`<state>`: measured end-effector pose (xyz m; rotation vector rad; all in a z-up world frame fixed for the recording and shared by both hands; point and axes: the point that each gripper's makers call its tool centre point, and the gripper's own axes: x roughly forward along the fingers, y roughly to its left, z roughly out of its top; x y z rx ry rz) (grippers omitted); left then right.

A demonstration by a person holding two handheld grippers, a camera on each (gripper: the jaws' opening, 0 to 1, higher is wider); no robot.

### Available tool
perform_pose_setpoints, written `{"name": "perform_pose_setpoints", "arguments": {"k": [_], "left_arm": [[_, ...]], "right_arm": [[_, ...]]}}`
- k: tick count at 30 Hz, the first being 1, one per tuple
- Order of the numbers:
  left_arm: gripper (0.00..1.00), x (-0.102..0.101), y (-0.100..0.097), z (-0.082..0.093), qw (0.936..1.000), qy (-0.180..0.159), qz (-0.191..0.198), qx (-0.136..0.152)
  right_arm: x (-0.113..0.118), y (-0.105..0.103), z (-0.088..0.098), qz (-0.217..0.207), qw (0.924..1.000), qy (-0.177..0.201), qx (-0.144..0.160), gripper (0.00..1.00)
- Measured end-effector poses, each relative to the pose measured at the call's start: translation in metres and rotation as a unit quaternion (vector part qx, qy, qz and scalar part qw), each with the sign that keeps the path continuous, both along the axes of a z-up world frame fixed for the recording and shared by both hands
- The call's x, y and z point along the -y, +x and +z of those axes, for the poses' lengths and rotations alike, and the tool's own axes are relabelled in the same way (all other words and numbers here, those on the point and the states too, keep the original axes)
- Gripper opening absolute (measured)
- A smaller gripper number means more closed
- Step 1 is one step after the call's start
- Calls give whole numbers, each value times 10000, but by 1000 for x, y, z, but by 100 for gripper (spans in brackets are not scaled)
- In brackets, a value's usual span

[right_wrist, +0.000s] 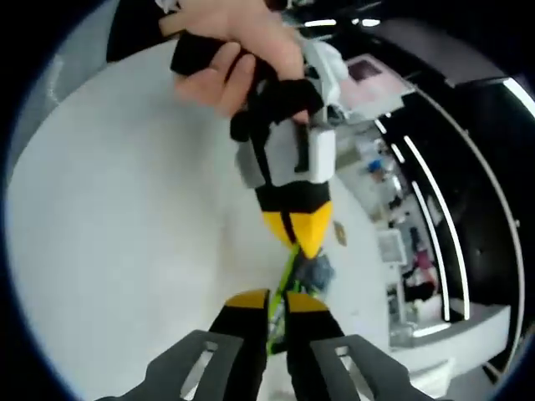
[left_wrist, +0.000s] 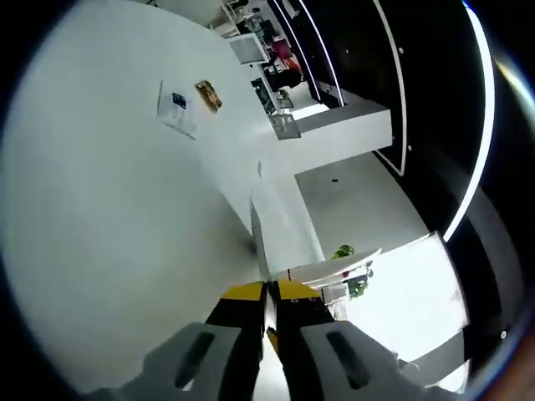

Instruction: Arrange the skincare products in the storage area until every visible bottle or jar stands upright without overlapping.

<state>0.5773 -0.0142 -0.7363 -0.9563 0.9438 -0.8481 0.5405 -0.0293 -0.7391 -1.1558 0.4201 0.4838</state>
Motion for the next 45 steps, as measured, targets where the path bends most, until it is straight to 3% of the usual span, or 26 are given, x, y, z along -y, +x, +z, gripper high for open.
{"name": "perform_pose_setpoints", "arguments": {"k": [8, 14, 18, 25, 29, 31, 34, 36, 38, 39, 45], "left_arm": [[0, 4, -7, -5, 9999, 69, -95, -52], [0, 8, -20, -13, 9996, 160, -227, -92], [0, 8, -33, -21, 9976, 308, -607, -159], [5, -7, -28, -15, 9967, 489, -610, 202], [7, -13, -35, -10, 9906, 696, -1024, 589], [7, -13, -27, -2, 9849, 845, -1046, 1093], [10, -6, -18, 6, 9685, 1136, -1244, 1834], [8, 2, -17, 6, 9561, 1323, -1504, 2140], [3, 6, -8, 3, 9482, 1544, -1436, 2378], [1, 8, 0, -1, 9476, 1651, -1315, 2398], [5, 17, 18, -17, 9584, 1686, -1160, 1992]], "right_arm": [[8, -4, 5, 107, 9998, -144, 40, 0], [12, -15, -5, 142, 9994, -300, -91, 0], [16, -23, -16, 67, 9995, -226, -186, 0], [18, -27, -20, 26, 9994, -300, -184, 0], [22, -27, -22, -20, 9993, -316, -193, 0], [25, -28, -23, -71, 9992, -329, -204, 0], [26, -29, -23, -122, 9993, -297, -212, 0], [27, -30, -24, -147, 9991, -355, -192, 0], [26, -33, -25, -157, 9990, -376, -199, 0], [26, -34, -25, -164, 9990, -367, -196, 0], [26, -38, -22, -182, 9990, -365, -189, 0]]}}
